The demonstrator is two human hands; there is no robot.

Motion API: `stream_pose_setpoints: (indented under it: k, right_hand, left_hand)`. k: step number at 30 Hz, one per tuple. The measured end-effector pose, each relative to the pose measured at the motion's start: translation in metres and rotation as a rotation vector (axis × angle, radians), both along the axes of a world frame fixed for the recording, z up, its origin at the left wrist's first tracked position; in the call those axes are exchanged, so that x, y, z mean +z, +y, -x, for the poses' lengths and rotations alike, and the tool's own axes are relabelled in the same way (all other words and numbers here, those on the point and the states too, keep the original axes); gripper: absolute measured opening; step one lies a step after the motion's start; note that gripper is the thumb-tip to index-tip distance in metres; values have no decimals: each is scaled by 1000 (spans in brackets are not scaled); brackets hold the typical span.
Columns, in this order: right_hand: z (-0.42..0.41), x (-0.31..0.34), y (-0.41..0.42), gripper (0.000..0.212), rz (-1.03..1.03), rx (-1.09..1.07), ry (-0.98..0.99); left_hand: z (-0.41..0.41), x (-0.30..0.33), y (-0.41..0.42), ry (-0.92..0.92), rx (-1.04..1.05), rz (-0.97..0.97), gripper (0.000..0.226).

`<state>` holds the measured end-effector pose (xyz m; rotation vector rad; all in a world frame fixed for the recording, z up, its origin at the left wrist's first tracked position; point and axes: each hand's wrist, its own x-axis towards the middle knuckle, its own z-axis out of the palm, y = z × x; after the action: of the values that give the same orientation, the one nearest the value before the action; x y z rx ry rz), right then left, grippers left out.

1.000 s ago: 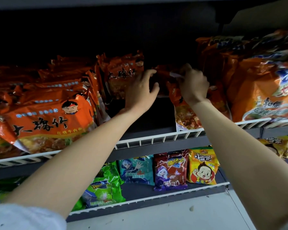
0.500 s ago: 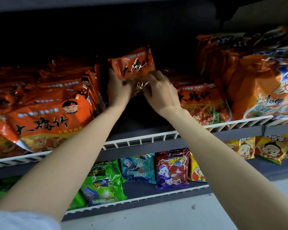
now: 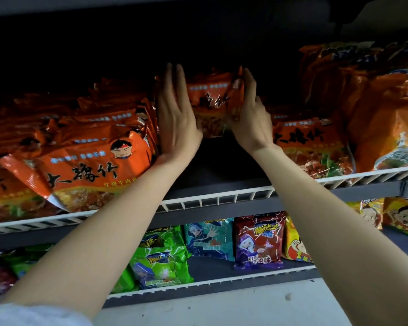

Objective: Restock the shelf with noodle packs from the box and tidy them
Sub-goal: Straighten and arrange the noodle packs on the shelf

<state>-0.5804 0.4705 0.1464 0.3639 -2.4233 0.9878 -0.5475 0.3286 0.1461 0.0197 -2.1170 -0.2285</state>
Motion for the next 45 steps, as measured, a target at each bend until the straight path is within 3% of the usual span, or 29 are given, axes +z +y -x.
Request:
stream_pose_setpoints:
  k: [3, 7, 10, 15, 20, 23, 25, 27, 30, 32, 34, 37, 41, 45]
  right_hand:
    - [-14, -5, 0, 81, -181, -31, 23]
    - [-11, 0, -18, 76, -64, 80, -70]
    - [2, 1, -36, 69, -15, 86, -159]
    - [15, -3, -37, 65, -52, 32, -183]
    - [5, -11, -31, 77, -411, 4, -50]
    - [-9, -2, -8, 60, -744, -61, 82]
    - [-20, 5, 19, 55, -855, -122, 101]
    - [-31, 8, 47, 63, -765, -173, -23]
    - [-50, 5, 83, 73, -525, -99, -245]
    - [-60, 3, 100, 72, -385, -116, -271]
    - [-67, 0, 111, 64, -300, -200, -252]
    - [-76, -6, 119, 60, -335, -300, -274]
    - [-82, -6, 114, 60, -246, -286, -249]
    - [-85, -4, 105, 63, -99, -208, -183]
  left_hand:
    - [-5, -10, 5, -63, 3, 275, 96]
    - [-3, -22, 4, -270, 138, 532, 90]
    - [9, -19, -5, -384, 188, 523, 83]
    - [35, -8, -4, -515, 90, 461, 77]
    - [42, -5, -4, -516, 29, 384, 78]
    - [39, -7, -4, -526, 40, 403, 90]
    - [32, -7, 0, -502, 17, 400, 96]
    - [19, -7, 9, -420, -87, 325, 92]
    - [-6, -10, 31, -391, -309, 25, 62]
    - [-18, -12, 47, -556, -366, -161, 59]
    - [-24, -11, 62, -800, -376, -311, 71]
    - [-29, -4, 82, -980, -495, -578, 82]
    - [-39, -3, 101, -919, -608, -629, 90]
    - [-52, 5, 71, -700, -621, -628, 92]
